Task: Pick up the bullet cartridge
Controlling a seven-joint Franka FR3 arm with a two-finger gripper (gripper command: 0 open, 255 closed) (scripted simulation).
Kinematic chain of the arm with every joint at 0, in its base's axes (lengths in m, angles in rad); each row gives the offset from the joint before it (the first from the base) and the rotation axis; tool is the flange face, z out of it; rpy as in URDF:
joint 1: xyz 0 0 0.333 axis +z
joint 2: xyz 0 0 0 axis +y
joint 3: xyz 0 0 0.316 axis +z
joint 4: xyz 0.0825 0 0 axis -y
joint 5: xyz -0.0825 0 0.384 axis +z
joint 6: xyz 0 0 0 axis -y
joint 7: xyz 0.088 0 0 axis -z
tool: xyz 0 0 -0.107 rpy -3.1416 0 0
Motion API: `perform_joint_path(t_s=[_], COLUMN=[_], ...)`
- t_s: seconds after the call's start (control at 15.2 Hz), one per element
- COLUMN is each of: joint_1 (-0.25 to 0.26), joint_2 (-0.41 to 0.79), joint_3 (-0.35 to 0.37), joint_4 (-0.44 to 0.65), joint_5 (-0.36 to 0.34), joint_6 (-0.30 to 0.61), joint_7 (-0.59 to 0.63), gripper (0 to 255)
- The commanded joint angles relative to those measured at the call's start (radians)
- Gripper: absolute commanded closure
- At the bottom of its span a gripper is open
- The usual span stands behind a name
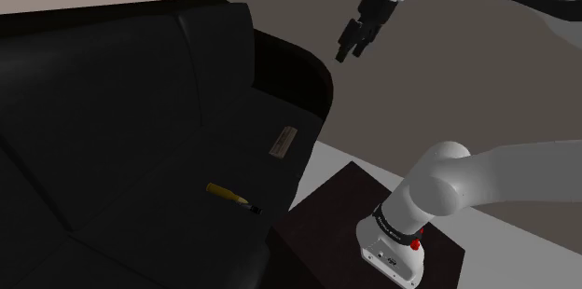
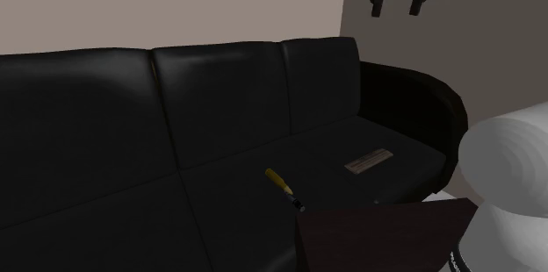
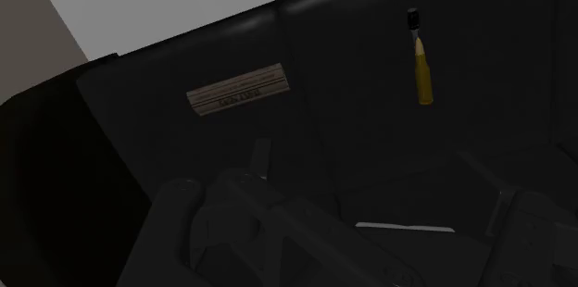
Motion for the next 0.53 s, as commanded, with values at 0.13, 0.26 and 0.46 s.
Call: perform_joint_path(t_s=[0.13, 0.26, 0.46], joint_1=[0.01, 0.02, 0.036], joint_2=[0.011, 0.028, 0.062], joint_3=[0.012, 0.025, 0.046], joint_4=[-0.052, -0.1, -0.165], joint_5=[0.01, 0.019, 0.033], joint_6=[0.059, 0.119, 0.211], joint_7=[0.005, 0.009, 0.016], gripper=[0, 0, 0])
